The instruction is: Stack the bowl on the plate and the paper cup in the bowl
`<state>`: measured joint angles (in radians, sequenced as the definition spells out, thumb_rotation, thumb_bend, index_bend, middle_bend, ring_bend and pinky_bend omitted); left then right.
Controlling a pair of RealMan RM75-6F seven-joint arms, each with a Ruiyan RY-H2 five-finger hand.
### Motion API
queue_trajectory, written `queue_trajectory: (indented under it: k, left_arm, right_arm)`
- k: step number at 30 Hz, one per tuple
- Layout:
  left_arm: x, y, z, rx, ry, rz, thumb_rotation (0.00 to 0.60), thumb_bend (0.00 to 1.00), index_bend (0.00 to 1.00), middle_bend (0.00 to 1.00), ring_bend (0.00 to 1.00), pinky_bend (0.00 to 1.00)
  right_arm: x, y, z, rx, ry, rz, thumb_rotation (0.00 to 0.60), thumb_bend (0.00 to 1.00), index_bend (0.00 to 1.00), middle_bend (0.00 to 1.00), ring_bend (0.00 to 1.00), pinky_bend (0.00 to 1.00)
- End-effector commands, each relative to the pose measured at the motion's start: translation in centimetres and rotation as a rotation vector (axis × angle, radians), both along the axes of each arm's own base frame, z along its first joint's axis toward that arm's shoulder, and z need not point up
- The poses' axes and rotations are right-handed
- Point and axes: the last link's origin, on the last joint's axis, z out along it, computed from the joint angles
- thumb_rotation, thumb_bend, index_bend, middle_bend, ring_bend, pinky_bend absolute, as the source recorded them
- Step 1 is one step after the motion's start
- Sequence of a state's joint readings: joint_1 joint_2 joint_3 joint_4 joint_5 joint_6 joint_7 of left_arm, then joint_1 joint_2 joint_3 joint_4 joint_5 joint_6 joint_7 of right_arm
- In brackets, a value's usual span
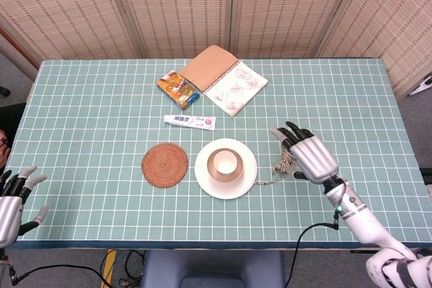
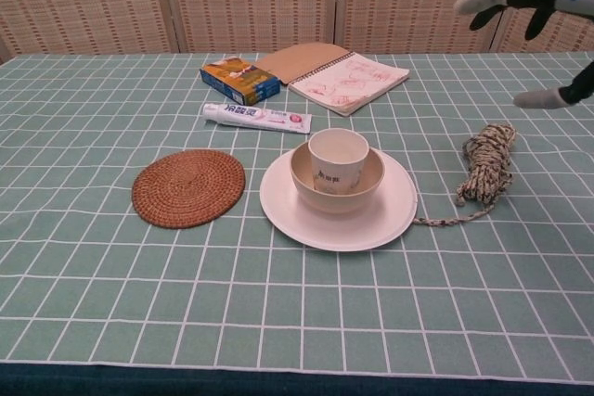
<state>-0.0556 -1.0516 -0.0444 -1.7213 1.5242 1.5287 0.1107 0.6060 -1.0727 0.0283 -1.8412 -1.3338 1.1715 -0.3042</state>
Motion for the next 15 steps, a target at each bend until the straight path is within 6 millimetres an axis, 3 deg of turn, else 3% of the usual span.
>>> queue_trajectory:
  k: [1, 10, 15]
  left_arm:
    - [0.0, 0.2, -0.2, -0.01, 0.002, 0.001, 0.6, 0.3, 0.23, 0.14, 0.16, 0.07]
    - [0.3, 0.6, -0.8, -0.024, -0.008, -0.01, 0.6, 0.3, 0.23, 0.14, 0.16, 0.07]
    - [0.5, 0.8, -0.9, -0.025, -0.008, -0.014, 0.6, 0.3, 0.23, 0.14, 0.16, 0.07]
  right_arm:
    - [-2.4, 2.8, 2.0, -0.056, -0.005, -0.035, 0.6, 0.27, 0.09, 0.16, 0.05, 0.24]
    - [-7.0, 8.6, 5.2, -0.194, -0.022, -0.149, 0.6, 0.27, 0.11, 0.18, 0.07, 0.24]
    - [-8.5, 10.9, 5.9, -0.239, -0.043, -0.198, 0.6, 0.27, 0.12, 0.18, 0.07, 0.24]
